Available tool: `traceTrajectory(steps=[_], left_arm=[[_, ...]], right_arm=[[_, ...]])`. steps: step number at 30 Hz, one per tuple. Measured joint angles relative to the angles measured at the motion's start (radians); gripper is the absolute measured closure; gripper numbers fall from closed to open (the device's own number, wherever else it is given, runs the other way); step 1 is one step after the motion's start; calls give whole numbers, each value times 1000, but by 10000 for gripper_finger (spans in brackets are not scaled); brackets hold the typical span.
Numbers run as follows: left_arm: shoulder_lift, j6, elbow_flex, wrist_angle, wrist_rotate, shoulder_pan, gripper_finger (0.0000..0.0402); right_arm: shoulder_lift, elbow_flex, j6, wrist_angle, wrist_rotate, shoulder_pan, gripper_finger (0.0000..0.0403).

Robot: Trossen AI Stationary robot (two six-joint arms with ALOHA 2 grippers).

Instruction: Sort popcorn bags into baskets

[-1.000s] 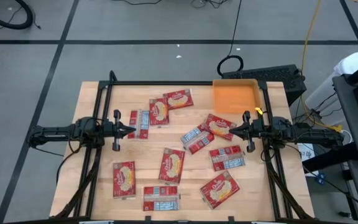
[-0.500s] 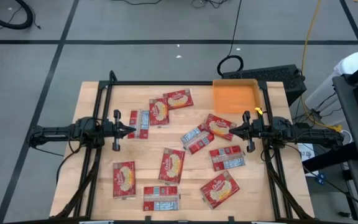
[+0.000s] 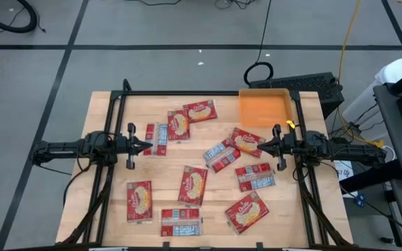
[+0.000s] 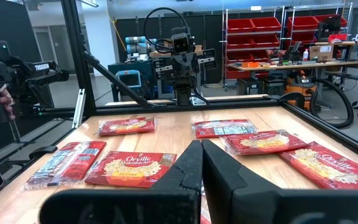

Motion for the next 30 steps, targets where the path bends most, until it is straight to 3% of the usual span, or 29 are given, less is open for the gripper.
traceTrajectory(steps=[17,26,30], left_arm=[[0,-6,-2,68,-3,0,394],[0,-51,-1,326,-2,0,394],[0,-90,51,320,-1,0,394]], right_arm=[[0,0,0,21,1,0,403],[0,0,0,21,27,0,403],[0,0,57,21,29,0,403]])
